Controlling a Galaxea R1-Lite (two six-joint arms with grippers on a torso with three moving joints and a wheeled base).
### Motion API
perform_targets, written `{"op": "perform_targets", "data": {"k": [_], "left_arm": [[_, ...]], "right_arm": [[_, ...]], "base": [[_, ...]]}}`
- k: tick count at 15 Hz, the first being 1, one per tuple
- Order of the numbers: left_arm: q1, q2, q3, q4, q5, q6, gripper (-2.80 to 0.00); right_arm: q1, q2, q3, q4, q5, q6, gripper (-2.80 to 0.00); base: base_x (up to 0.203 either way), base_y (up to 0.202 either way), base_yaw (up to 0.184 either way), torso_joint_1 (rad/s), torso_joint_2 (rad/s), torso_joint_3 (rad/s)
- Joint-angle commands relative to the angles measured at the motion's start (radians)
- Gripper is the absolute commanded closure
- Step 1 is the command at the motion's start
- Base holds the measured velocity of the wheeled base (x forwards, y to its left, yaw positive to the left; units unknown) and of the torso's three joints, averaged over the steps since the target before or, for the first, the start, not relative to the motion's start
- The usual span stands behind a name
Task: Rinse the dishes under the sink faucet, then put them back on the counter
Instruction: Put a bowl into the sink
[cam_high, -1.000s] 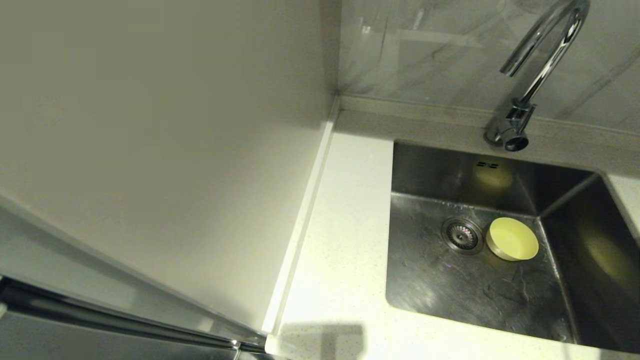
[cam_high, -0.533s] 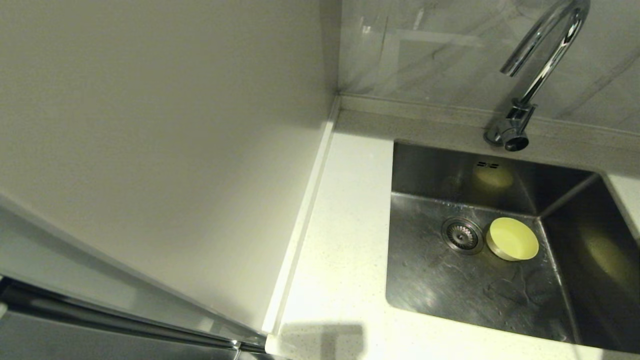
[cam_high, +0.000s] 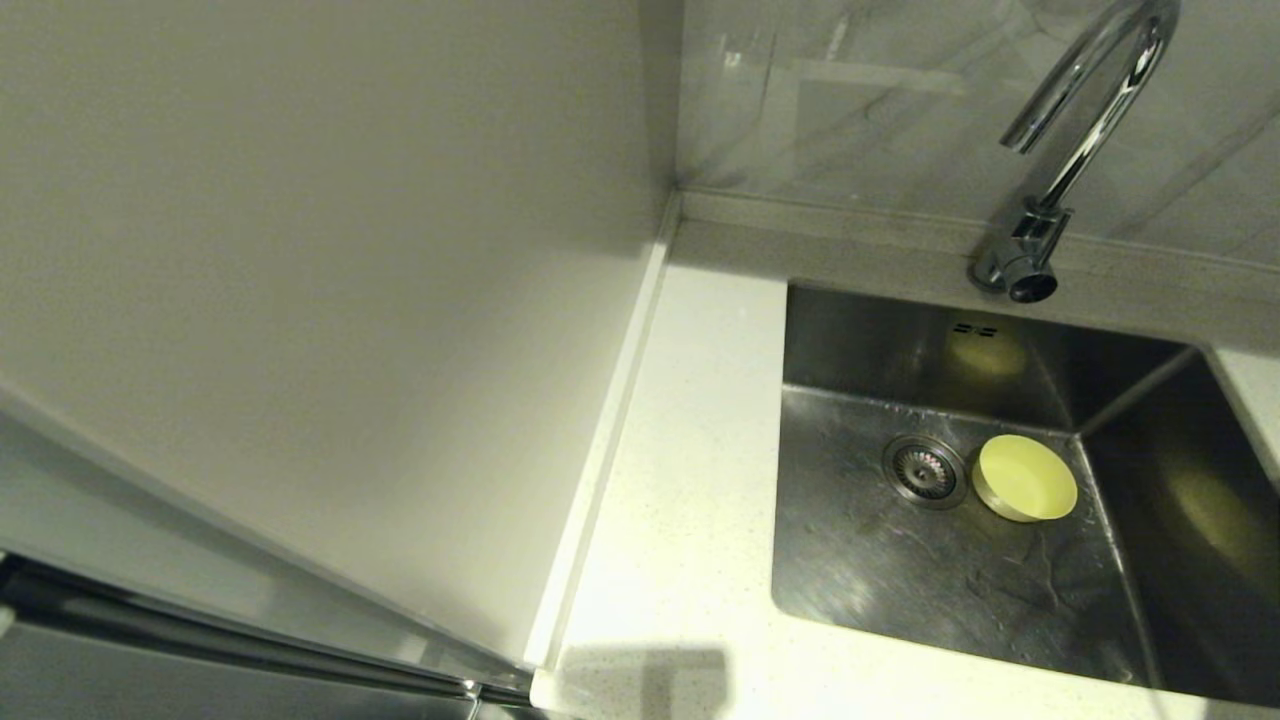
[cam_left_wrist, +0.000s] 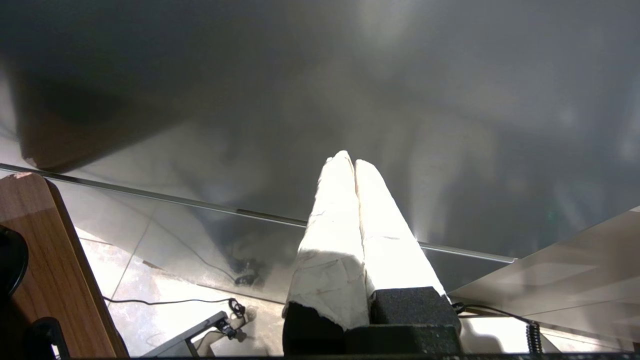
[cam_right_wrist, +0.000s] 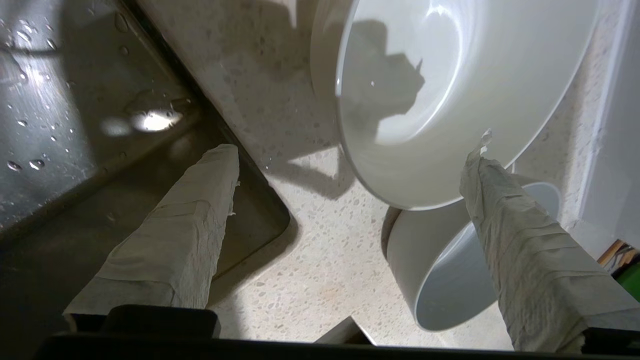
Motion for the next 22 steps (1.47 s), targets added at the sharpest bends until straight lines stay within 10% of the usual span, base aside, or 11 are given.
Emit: {"op": "perform_targets", "data": {"k": [1, 7, 8, 22], "left_arm": [[0.0, 0.0, 0.003, 0.0, 0.0, 0.0, 0.0], [0.0, 0.0, 0.003, 0.0, 0.0, 0.0, 0.0], [0.0, 0.0, 0.003, 0.0, 0.0, 0.0, 0.0], [0.0, 0.0, 0.003, 0.0, 0.0, 0.0, 0.0]], "right_arm": [[0.0, 0.002, 0.014, 0.003, -0.001, 0.003, -2.8], [0.002, 0.017, 0.004, 0.001, 0.0, 0.0, -2.8], [0.002, 0.019, 0.011, -0.016, -0.001, 0.0, 0.0], [0.015, 0.061, 0.011, -0.085, 0.057, -0.008, 0.0]], "base": [[0.0, 0.0, 0.0, 0.0, 0.0, 0.0], [0.0, 0.0, 0.0, 0.0, 0.0, 0.0], [0.0, 0.0, 0.0, 0.0, 0.0, 0.0], [0.0, 0.0, 0.0, 0.0, 0.0, 0.0]]}}
